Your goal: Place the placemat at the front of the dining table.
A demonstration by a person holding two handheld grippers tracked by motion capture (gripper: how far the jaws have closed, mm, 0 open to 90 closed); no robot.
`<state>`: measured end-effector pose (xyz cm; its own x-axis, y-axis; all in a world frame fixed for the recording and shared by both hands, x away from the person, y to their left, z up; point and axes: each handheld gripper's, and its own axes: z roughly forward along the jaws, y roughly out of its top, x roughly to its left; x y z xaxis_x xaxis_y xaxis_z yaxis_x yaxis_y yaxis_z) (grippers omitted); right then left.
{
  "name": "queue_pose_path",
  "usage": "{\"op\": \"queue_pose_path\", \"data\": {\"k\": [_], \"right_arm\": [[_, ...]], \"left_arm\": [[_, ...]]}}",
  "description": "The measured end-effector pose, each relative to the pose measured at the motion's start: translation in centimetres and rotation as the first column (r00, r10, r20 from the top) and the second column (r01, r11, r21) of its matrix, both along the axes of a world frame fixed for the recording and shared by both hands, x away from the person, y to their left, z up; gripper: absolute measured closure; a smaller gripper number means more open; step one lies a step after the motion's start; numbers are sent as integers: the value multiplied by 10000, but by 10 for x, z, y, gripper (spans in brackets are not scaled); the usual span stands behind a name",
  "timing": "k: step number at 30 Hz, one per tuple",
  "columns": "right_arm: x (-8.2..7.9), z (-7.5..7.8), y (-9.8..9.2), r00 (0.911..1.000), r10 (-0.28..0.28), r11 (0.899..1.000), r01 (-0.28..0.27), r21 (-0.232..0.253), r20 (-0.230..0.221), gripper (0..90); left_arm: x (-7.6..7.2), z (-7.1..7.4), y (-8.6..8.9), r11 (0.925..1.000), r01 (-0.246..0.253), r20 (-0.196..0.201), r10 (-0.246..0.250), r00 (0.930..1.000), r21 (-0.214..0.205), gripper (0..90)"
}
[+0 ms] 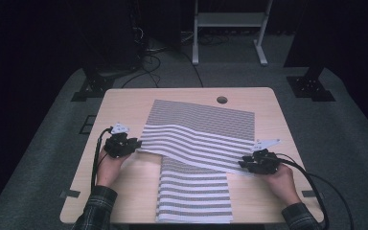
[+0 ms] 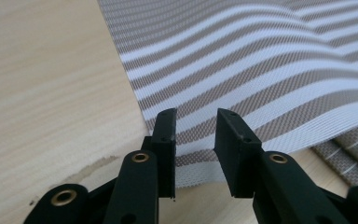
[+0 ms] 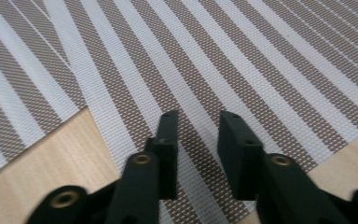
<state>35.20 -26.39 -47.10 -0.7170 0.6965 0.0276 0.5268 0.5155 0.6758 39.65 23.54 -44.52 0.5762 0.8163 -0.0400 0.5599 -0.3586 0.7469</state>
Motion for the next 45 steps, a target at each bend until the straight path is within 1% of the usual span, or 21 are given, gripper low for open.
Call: {"op": "queue_pose_path", "data": {"k": [2, 3, 5, 8, 10, 11, 14, 16, 17, 18, 19, 21, 24, 25, 31, 35, 37, 38, 43, 45], "right_arm": [[0, 1, -1, 9999, -14, 9999, 16, 167, -144, 758], [-2, 2, -2, 9999, 24, 9999, -21, 166, -167, 777], [-6, 5, -2, 9999, 58, 9999, -56, 126, -153, 809], [-12, 8, -3, 9999, 67, 9999, -66, 87, -107, 847], [-18, 7, -3, 9998, 108, 9999, -109, -100, -145, 854], [-22, 6, -4, 9999, 106, 9995, -109, -288, -111, 868], [-26, 5, -7, 10000, -47, 9995, 47, -322, -19, 873], [-25, 5, -9, 9999, -171, 9994, 171, -293, -3, 890], [-24, 5, -10, 9998, -210, 9992, 209, -330, -34, 892], [-24, 4, -9, 9998, -194, 9990, 191, -400, -73, 896], [-24, 3, -8, 9999, -167, 9985, 165, -524, -35, 897], [-23, 3, -8, 9998, -192, 9983, 187, -547, -84, 897], [-22, 3, -7, 9995, -307, 9979, 301, -571, -89, 898], [-20, 3, -8, 9995, -322, 9977, 319, -597, -36, 897], [-13, 2, -11, 9981, -605, 9974, 600, -401, -128, 898], [-4, 2, -12, 9962, -857, 9960, 853, -280, -133, 898], [1, 2, -13, 9952, -968, 9949, 963, -286, -158, 898], [4, 3, -13, 9948, -1007, 9942, 1000, -383, -163, 899], [13, 2, -13, 9924, -1232, 9915, 1232, -409, 17, 898], [16, 1, -14, 9910, -1335, 9906, 1336, -296, 51, 898]], "left_arm": [[0, -5, -1, 9997, 122, -315, -116, 9994, 205, 714], [-1, -8, 0, 9994, 139, -396, -127, 9991, 305, 714], [-2, -11, 2, 9995, 119, -519, -104, 9986, 287, 714], [-3, -18, 4, 9990, 151, -863, -115, 9962, 419, 714], [-4, -20, 4, 9989, 208, -983, -167, 9950, 408, 729], [-4, -20, 4, 9988, 218, -993, -173, 9949, 438, 730], [-4, -20, 3, 9985, 196, -933, -147, 9955, 515, 731], [-5, -20, 1, 9981, 194, -944, -138, 9954, 581, 731], [-5, -20, 1, 9978, 185, -934, -126, 9956, 631, 731], [-6, -19, -1, 9967, 220, -881, -151, 9960, 787, 731], [-7, -19, -2, 9961, 215, -840, -143, 9964, 857, 731], [-7, -19, -3, 9951, 211, -825, -131, 9965, 970, 731], [-7, -19, -3, 9957, 191, -845, -114, 9964, 908, 734], [-7, -19, -3, 9956, 192, -840, -115, 9964, 917, 734], [-7, -19, -3, 9953, 168, -850, -87, 9963, 952, 735], [-7, -19, -3, 9951, 185, -880, -99, 9961, 974, 736], [-6, -18, -3, 9953, 180, -899, -95, 9959, 947, 737], [-6, -18, -3, 9954, 175, -900, -90, 9959, 943, 738], [-6, -18, -4, 9954, 134, -900, -49, 9959, 947, 739], [-6, -18, -4, 9953, 126, -912, -39, 9958, 955, 739]]}}
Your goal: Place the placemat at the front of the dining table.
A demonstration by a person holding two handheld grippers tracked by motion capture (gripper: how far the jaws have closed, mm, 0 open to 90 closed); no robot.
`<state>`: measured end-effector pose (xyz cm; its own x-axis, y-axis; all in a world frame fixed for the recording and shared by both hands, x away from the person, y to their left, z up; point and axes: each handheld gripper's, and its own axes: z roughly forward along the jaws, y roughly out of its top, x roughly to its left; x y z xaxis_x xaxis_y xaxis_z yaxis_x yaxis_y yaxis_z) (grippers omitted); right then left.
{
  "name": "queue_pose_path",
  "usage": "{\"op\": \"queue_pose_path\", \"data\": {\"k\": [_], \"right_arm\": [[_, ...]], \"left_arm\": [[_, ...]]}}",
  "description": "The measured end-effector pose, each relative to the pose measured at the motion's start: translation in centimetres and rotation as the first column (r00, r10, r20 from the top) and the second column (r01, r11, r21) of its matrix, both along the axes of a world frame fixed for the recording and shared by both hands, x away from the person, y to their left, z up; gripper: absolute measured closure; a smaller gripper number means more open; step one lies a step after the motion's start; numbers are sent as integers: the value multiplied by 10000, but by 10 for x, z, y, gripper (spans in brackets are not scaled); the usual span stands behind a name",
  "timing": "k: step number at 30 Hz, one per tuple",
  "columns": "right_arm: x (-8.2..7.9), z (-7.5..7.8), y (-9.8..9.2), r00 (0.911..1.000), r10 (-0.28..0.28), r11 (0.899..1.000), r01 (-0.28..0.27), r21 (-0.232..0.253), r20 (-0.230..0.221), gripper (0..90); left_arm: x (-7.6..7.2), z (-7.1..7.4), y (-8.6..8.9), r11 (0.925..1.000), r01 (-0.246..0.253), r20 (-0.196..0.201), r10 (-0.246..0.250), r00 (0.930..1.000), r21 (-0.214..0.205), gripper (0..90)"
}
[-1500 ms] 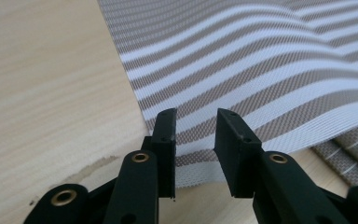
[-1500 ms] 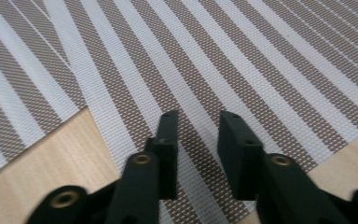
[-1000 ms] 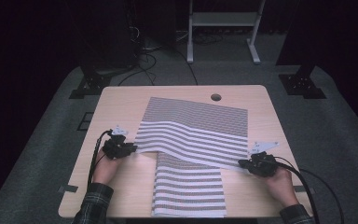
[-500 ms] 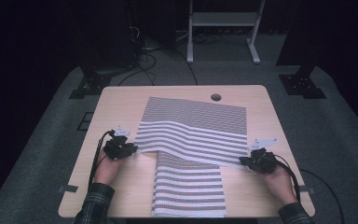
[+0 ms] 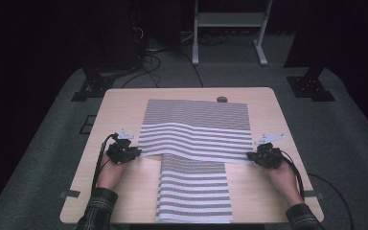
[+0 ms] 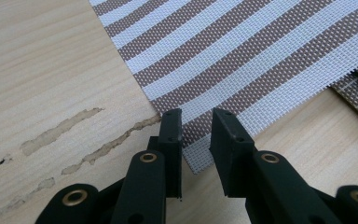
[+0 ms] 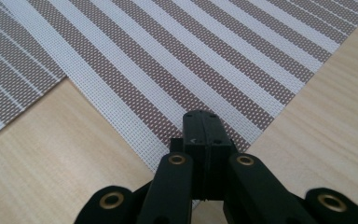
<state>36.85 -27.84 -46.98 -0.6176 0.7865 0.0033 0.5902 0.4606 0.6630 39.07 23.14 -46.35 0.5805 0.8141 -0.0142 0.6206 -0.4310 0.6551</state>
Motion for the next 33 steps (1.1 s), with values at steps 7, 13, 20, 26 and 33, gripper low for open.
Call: {"op": "queue_pose_path", "data": {"k": [7, 13, 20, 26, 33], "right_arm": [[15, 0, -2, 9997, -243, 9997, 243, -64, 53, 899], [31, 0, -3, 9990, -445, 9990, 445, 5, 33, 898], [46, 0, -2, 9978, -658, 9978, 658, -13, 123, 898], [57, 0, 4, 9961, -823, 9961, 832, -306, 307, 899], [70, -1, 4, 9936, -1049, 9943, 1056, -149, 421, 899]], "left_arm": [[7, 0, -3, 9999, 1, 81, -2, 10000, 168, 741], [17, -1, -3, 10000, -77, 211, 76, 9997, 37, 749], [26, -1, -2, 9998, -205, 173, 205, 9996, 18, 776], [36, -1, -3, 9995, -302, 275, 299, 9992, 96, 777], [46, -1, -4, 9988, -410, 428, 399, 9983, 249, 780]]}}
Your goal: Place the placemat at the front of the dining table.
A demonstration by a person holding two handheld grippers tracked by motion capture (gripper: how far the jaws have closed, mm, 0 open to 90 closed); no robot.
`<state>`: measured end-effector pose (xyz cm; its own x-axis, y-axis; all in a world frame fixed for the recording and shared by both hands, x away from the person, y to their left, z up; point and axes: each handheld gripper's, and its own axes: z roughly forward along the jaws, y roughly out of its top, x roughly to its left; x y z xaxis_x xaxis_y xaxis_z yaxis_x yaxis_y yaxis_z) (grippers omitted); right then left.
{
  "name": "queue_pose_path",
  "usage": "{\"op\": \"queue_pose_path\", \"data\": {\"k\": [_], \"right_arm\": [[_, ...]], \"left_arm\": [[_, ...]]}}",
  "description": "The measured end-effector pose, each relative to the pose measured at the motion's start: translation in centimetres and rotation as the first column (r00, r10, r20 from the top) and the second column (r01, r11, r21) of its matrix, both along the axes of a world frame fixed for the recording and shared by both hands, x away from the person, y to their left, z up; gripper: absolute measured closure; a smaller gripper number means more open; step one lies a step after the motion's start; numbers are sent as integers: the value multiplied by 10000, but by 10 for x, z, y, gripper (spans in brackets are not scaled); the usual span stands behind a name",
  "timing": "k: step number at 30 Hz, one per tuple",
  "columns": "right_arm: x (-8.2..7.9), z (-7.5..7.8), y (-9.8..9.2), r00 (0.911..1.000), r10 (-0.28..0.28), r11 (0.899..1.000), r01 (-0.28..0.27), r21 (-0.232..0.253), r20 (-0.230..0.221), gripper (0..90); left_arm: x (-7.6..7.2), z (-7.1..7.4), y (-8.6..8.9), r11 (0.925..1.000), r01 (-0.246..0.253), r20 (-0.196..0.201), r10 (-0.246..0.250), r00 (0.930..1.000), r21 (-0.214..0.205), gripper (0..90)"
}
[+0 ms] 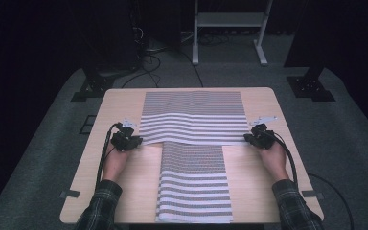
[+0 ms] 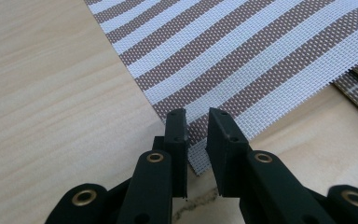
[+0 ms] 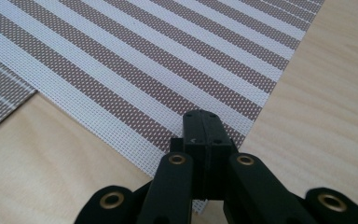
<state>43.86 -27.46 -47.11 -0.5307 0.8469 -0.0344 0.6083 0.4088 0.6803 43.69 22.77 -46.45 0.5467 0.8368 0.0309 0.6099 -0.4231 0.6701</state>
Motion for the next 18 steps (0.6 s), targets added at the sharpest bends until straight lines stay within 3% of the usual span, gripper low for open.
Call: {"op": "queue_pose_path", "data": {"k": [5, 10, 18], "right_arm": [[10, -1, 1, 9998, -210, 9996, 209, 170, 74, 898], [22, 1, 5, 9996, -294, 9994, 295, -182, 56, 899], [36, 2, 6, 9983, -583, 9980, 581, -258, -48, 899]], "left_arm": [[8, 0, -1, 9998, -197, 49, 197, 9998, -32, 780], [18, 0, -2, 9993, -377, 16, 377, 9993, 24, 780], [32, 2, -6, 9979, -528, -49, 530, 9986, 370, 784]]}}
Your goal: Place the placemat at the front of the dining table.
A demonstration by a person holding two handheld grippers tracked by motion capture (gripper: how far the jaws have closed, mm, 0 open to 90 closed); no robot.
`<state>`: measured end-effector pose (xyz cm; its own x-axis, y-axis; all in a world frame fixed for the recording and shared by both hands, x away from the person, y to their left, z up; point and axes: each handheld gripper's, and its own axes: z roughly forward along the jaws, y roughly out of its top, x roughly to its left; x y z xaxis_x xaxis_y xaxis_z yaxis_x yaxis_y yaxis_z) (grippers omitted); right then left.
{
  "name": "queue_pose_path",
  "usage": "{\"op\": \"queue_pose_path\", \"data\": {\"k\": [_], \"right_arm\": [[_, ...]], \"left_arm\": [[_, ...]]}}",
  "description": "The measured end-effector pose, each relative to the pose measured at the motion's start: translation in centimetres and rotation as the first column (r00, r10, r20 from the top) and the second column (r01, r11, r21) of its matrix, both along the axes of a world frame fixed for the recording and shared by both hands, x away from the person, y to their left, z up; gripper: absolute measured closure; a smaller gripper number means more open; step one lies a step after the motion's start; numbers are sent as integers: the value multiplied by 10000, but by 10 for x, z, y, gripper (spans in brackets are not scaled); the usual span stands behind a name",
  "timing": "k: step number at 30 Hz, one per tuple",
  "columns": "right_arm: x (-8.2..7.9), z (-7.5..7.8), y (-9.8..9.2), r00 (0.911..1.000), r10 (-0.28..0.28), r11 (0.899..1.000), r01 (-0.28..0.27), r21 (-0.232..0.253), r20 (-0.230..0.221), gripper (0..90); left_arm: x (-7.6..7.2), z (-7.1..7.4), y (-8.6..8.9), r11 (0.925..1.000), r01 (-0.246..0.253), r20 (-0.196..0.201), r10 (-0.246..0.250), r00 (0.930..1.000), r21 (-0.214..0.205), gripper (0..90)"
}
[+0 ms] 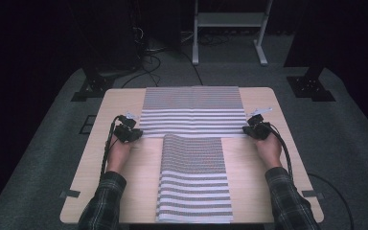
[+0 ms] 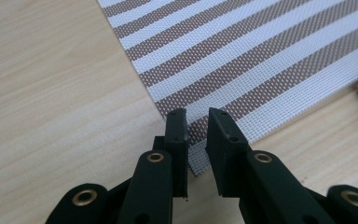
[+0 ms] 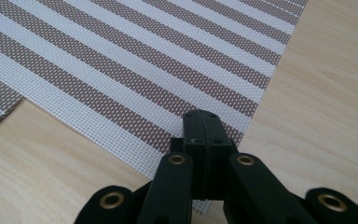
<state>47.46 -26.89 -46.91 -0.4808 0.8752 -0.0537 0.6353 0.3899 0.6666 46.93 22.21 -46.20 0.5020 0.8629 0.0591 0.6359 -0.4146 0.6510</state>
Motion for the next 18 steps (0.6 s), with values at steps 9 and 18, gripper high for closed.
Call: {"op": "queue_pose_path", "data": {"k": [9, 18], "right_arm": [[11, 1, 1, 9998, -149, 9999, 149, 2, -96, 898], [9, 2, 1, 9994, -322, 9987, 317, 389, 126, 829]], "left_arm": [[9, 1, -1, 9998, -166, -44, 166, 9999, 61, 794], [10, -1, 2, 9982, -320, -69, 317, 9995, -500, 797]]}}
